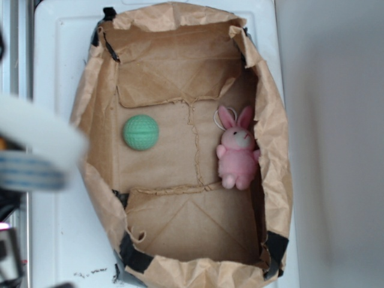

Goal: Grab the green ball.

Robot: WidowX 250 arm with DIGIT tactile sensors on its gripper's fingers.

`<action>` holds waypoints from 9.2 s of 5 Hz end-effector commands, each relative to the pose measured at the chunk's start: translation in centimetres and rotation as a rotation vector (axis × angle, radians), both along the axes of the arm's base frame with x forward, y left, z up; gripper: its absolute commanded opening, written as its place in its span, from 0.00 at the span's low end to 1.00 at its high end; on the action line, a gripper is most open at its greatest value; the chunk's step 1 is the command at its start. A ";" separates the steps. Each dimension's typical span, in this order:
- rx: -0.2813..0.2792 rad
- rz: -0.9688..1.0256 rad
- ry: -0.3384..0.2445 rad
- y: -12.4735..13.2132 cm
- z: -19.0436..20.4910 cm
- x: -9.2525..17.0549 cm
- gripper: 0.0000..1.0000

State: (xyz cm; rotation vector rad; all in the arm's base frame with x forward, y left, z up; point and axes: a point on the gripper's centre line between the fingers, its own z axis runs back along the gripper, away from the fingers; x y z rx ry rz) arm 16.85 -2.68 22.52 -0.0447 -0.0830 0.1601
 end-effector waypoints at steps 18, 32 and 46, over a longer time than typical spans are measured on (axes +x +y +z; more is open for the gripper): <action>0.235 -0.248 0.054 8.8 -14.6 9.1 1.00; 0.012 -0.260 -0.104 8.8 -13.0 9.7 1.00; 0.107 -0.298 0.001 9.6 -14.8 7.5 1.00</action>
